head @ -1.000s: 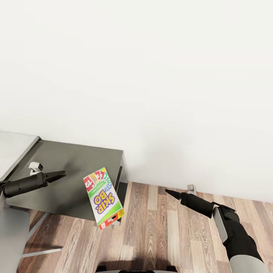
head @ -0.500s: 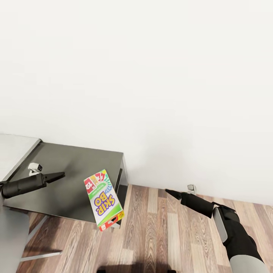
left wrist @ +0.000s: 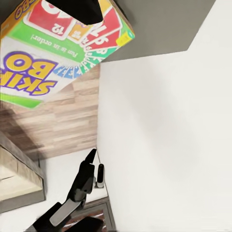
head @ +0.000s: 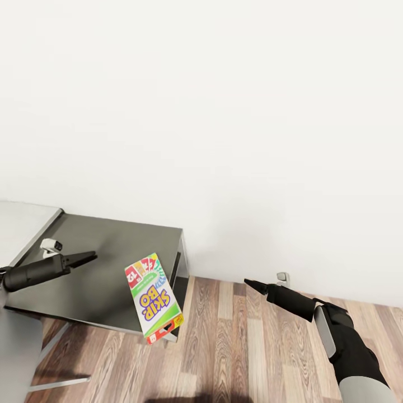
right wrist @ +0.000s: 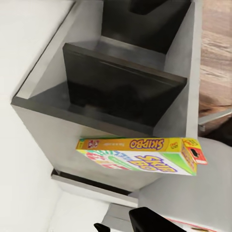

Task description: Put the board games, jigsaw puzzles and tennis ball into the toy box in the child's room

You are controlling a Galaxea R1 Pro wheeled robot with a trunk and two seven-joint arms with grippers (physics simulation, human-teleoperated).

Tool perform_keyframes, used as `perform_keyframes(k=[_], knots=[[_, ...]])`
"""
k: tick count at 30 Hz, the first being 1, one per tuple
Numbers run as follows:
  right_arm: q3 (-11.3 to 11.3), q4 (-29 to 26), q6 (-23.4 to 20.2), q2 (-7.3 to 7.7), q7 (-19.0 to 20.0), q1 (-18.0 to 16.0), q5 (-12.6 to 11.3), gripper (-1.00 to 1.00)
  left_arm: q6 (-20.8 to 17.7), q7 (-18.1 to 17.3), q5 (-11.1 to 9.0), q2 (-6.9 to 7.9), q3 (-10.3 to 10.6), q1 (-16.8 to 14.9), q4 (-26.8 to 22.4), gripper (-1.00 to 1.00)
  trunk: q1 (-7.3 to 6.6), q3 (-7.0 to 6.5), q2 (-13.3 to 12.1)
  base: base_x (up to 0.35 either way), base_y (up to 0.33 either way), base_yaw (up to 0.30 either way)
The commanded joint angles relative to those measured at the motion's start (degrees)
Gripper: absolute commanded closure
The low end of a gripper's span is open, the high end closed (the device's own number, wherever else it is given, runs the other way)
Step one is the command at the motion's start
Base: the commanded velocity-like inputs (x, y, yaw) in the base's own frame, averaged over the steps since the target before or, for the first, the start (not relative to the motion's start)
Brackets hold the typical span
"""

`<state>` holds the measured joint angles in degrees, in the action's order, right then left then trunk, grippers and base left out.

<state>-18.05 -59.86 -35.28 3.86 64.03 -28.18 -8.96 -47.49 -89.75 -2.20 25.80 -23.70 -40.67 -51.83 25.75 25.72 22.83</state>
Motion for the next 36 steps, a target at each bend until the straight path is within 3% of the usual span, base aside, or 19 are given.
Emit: perform_keyframes(k=[1, 36], knots=[[0.0, 0.0, -0.1, 0.00, 0.1, 0.0, -0.3, -1.00, -0.6, -0.2, -0.2, -0.19, 0.0, 0.0, -0.1, -1.00, 0.03, -0.02, 0.1, 0.000, 0.000, 0.000], [0.0, 0.5, 1.8, -0.05, 0.0, 0.0, 0.7, -1.00, -0.5, -0.2, -0.7, -0.07, -0.1, 0.0, -0.2, -1.00, 0.03, -3.34, 0.1, 0.000, 0.000, 0.031]])
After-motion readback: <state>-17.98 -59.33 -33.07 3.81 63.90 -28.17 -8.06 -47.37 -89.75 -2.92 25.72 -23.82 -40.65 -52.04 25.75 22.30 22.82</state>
